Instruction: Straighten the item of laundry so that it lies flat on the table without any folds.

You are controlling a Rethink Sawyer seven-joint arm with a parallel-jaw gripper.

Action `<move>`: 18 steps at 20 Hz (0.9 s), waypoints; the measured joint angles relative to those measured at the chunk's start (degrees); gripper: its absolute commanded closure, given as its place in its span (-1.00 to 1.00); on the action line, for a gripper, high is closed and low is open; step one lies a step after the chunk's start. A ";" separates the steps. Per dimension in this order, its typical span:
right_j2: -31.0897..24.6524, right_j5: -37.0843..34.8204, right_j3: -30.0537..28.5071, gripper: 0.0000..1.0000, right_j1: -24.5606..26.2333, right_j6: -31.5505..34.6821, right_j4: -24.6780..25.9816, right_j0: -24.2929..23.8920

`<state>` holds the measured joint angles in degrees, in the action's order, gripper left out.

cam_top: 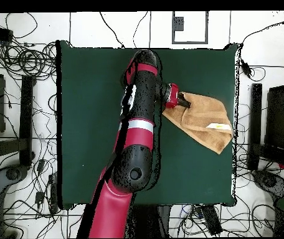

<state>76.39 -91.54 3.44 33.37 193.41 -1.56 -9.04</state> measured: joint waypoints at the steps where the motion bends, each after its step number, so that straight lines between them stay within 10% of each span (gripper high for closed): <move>1: 0.00 0.03 0.00 -1.00 0.03 0.00 0.27 0.00; 18: -0.01 0.20 0.03 -1.00 0.12 -0.01 1.19 0.03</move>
<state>76.38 -91.34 3.47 33.48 193.39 -0.37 -9.01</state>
